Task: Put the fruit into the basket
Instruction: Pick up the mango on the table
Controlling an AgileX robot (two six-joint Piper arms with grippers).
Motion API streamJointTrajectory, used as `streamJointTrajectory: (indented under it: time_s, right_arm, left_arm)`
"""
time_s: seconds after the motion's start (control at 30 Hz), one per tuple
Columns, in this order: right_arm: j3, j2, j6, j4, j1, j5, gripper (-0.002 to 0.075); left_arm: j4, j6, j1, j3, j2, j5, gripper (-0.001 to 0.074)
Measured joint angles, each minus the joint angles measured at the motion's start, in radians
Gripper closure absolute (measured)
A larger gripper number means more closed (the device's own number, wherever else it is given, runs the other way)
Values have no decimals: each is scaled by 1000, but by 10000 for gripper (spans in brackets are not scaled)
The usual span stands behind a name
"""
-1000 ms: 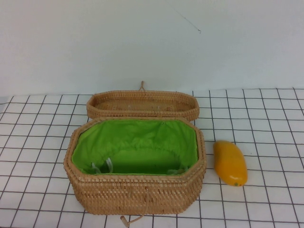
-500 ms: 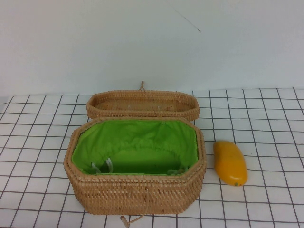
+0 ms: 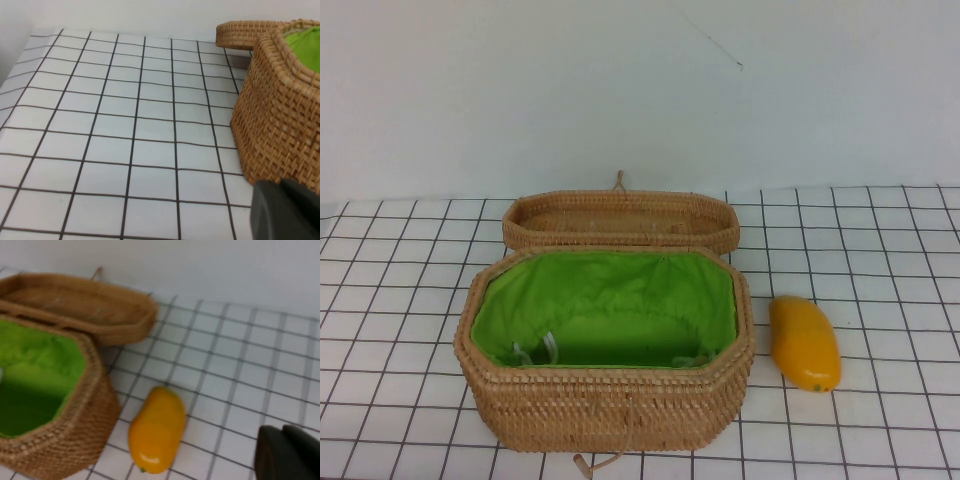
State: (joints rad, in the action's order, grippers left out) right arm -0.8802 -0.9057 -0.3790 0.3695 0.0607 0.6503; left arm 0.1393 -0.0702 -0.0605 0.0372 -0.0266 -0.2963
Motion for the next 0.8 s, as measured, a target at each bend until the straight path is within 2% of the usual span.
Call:
streamJointTrajectory:
  time_s: [0.07, 0.17, 0.3, 0.43, 0.67, 0.77, 0.8]
  right_arm:
    - [-25, -96, -111, 83, 2, 0, 728]
    - [-68, -255, -186, 98, 43, -7, 728]
    - [-157, -433, -200, 64, 119, -2, 728]
    - [-279, -589, -207, -79, 196, 67, 728]
    - [-489, -818, -103, -175, 275, 228, 723]
    - [-574, -900, -97, -187, 291, 313, 650]
    - [-595, -925, -82, -187, 291, 334, 599]
  left_arm:
    - [0, 0, 0, 0, 0, 0, 735]
    - [0, 0, 0, 0, 0, 0, 734]
    - [0, 0, 0, 0, 0, 0, 734]
    - [0, 0, 0, 0, 0, 0, 734]
    - [0, 0, 0, 0, 0, 0, 735]
    - [0, 0, 0, 0, 0, 0, 734]
    - [0, 0, 0, 0, 0, 0, 734]
